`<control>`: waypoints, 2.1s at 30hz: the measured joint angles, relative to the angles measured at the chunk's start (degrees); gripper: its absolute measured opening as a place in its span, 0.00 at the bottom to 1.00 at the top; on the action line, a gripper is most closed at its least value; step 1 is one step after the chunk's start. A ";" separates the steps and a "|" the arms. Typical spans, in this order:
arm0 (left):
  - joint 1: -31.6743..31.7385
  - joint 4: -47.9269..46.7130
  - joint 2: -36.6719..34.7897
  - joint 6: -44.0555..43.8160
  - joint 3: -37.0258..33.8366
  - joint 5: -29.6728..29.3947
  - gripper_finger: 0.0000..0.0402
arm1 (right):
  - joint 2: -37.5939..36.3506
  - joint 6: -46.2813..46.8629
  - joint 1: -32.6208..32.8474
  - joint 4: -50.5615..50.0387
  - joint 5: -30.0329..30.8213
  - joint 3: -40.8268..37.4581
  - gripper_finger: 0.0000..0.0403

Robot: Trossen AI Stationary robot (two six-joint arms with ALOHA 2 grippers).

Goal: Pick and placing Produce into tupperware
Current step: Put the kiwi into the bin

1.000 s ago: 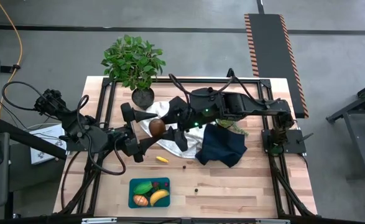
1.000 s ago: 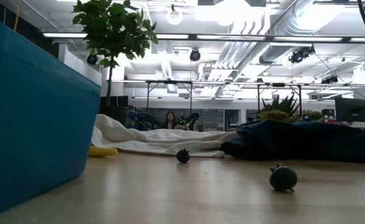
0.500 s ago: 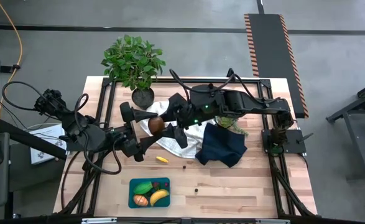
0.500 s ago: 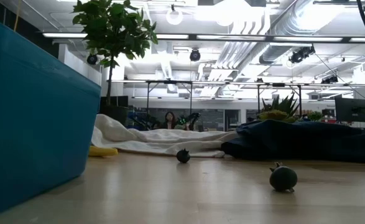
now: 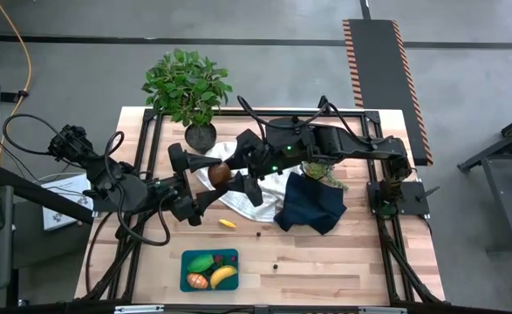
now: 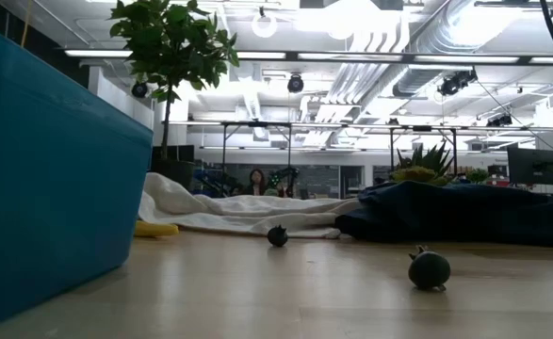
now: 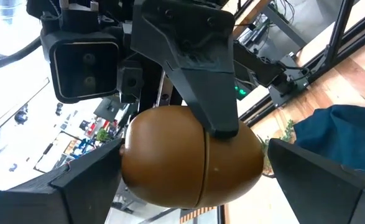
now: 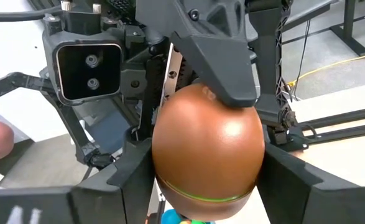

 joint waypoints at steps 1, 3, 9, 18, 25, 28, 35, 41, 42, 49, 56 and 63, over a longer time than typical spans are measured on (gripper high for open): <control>0.00 0.00 0.00 0.00 0.00 0.00 0.95 | 0.00 -0.02 0.00 0.00 0.01 0.00 0.54; 0.02 0.00 0.00 0.00 0.00 -0.02 0.95 | 0.02 -0.05 0.00 -0.02 -0.02 0.00 0.54; 0.02 0.02 0.00 0.37 0.00 -0.02 0.89 | 0.02 -0.15 0.00 -0.06 -0.02 0.00 0.54; 0.03 0.17 -0.04 0.83 0.00 -0.04 0.76 | 0.04 -0.38 0.02 -0.20 -0.15 0.00 0.54; 0.02 0.71 -0.04 0.81 0.00 -0.06 0.78 | 0.04 -0.22 0.02 -0.02 -0.15 0.00 0.54; 0.02 1.56 -0.04 1.03 0.00 -0.07 0.76 | 0.03 -0.16 0.02 0.18 -0.20 0.01 0.54; 0.04 2.05 -0.04 1.44 0.00 -0.04 0.75 | 0.00 -0.13 0.02 0.22 -0.15 0.02 0.58; 0.04 2.11 -0.02 1.49 0.00 0.07 0.74 | 0.00 0.69 0.00 0.17 -0.10 0.02 0.62; 0.04 2.12 -0.02 1.49 0.00 0.09 0.74 | 0.00 0.87 -0.07 0.17 -0.12 0.02 0.63; 0.07 2.12 -0.02 1.46 0.00 -0.24 0.75 | 0.00 1.92 -0.57 0.04 0.02 0.02 0.63; 0.07 1.89 -0.02 1.44 0.00 -0.22 0.74 | 0.00 2.36 -0.59 -0.02 0.13 0.02 0.63; 0.07 1.82 -0.02 1.40 0.00 -0.07 0.74 | 0.00 3.03 -0.60 -0.07 -0.20 0.02 0.63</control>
